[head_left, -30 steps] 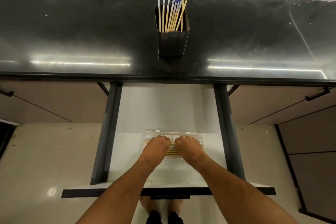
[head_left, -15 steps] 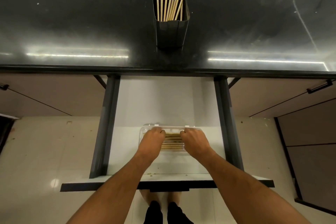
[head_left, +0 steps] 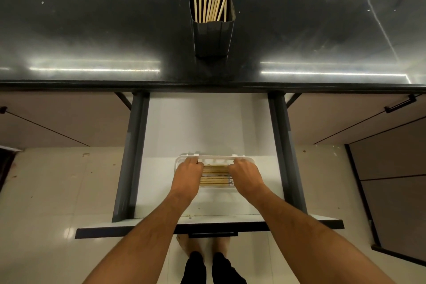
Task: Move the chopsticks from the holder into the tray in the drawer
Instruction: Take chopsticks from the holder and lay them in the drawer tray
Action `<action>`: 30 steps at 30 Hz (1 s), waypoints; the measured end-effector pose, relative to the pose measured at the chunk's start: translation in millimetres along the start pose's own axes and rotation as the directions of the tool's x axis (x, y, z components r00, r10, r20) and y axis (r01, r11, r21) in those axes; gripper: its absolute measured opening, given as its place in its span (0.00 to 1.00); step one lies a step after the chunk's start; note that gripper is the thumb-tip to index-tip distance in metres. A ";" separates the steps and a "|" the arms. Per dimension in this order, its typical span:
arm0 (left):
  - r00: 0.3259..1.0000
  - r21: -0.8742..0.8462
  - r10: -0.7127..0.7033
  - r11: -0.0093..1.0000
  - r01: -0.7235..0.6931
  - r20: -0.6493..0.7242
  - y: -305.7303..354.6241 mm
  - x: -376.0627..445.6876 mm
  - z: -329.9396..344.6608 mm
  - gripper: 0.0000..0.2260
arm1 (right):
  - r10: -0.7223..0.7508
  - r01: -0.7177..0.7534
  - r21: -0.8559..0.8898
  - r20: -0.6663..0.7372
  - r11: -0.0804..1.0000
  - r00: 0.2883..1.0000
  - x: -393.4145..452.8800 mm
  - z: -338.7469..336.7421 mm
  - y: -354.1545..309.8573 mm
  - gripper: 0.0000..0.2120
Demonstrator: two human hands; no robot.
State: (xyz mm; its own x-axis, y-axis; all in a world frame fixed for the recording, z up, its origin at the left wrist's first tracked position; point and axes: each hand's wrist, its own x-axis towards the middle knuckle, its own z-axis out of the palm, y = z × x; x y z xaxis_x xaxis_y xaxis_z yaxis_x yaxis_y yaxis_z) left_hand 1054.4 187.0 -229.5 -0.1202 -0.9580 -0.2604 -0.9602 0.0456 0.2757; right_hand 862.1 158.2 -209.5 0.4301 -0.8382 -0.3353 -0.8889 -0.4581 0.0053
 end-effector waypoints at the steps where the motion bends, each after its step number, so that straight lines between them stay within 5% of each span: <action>1: 1.000 -0.031 -0.013 0.999 0.013 -0.002 0.6 0.4 0.8 0.19 | 0.002 -0.002 0.006 0.000 1.000 1.000 0.6 0.0 -0.2 0.13; 9: 0.997 -0.230 -0.075 0.971 0.069 -0.021 -1.6 -0.2 -2.2 0.14 | 0.009 -0.008 0.057 -0.031 0.998 0.999 -1.5 0.1 0.9 0.13; 30: 0.992 -0.192 -0.085 0.979 0.065 -0.099 -3.0 -10.9 1.5 0.16 | 0.092 -0.084 0.239 -0.021 0.967 0.996 -11.1 15.7 3.4 0.22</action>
State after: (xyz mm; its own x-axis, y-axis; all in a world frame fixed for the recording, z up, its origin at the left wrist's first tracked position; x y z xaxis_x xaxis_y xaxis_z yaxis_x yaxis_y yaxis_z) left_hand 1058.2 197.7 -228.9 -0.0129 -0.9816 -0.1904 -0.8994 -0.0718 0.4312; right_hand 851.8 170.6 -220.5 0.3501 -0.8826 -0.3137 -0.9338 -0.3023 -0.1915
